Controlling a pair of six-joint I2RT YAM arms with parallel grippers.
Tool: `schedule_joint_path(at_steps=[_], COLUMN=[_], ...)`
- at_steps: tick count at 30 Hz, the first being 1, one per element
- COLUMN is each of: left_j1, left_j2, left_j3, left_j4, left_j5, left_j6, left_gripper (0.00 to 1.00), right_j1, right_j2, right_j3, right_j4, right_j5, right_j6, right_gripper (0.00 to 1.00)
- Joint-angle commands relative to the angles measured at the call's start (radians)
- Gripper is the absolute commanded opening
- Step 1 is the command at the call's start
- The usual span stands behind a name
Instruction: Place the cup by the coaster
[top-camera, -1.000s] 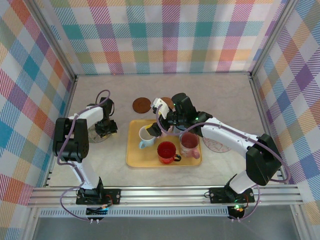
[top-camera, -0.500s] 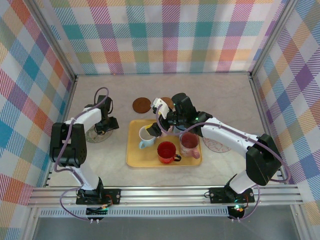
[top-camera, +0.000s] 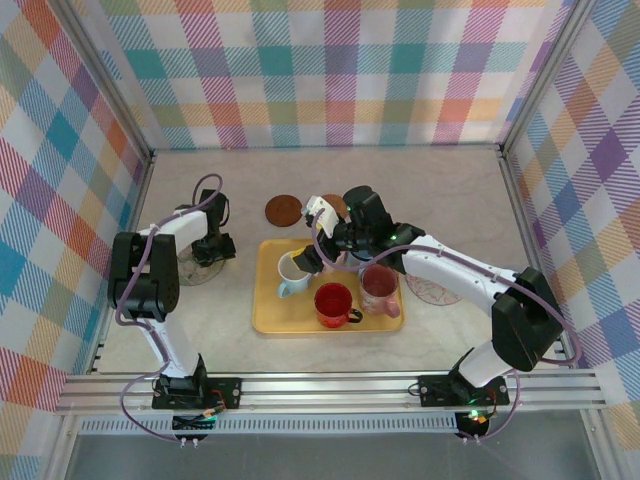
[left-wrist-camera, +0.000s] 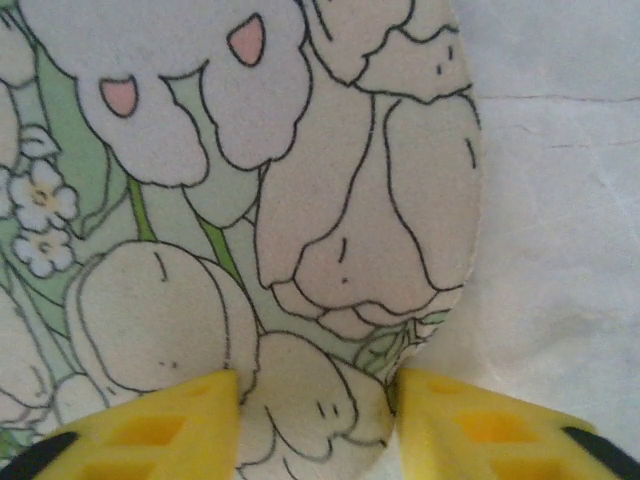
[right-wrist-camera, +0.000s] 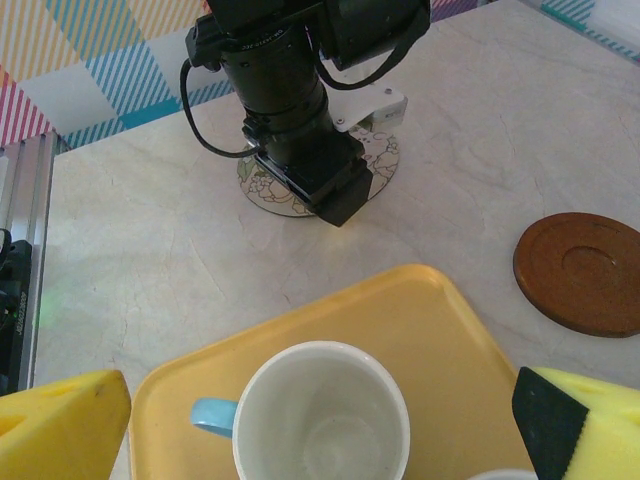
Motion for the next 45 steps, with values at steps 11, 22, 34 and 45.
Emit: schedule_joint_path(at_steps=[11, 22, 34, 45], left_j1=[0.011, 0.011, 0.010, 0.010], left_j2=[-0.005, 0.081, 0.240, 0.331], left_j3=[0.035, 0.200, 0.374, 0.498], left_j4=[0.040, 0.045, 0.064, 0.049], left_j5=[0.078, 0.133, 0.199, 0.238], left_j6=[-0.020, -0.022, -0.041, -0.066], left_gripper=[0.07, 0.07, 0.06, 0.05], right_j1=[0.007, 0.007, 0.007, 0.007], right_j2=[0.007, -0.007, -0.020, 0.003], right_j3=[0.026, 0.031, 0.023, 0.042], right_j4=[-0.011, -0.005, -0.011, -0.020], right_j5=[-0.004, 0.019, 0.031, 0.036], right_j6=[-0.014, -0.026, -0.022, -0.034], right_gripper=[0.99, 0.99, 0.99, 0.99])
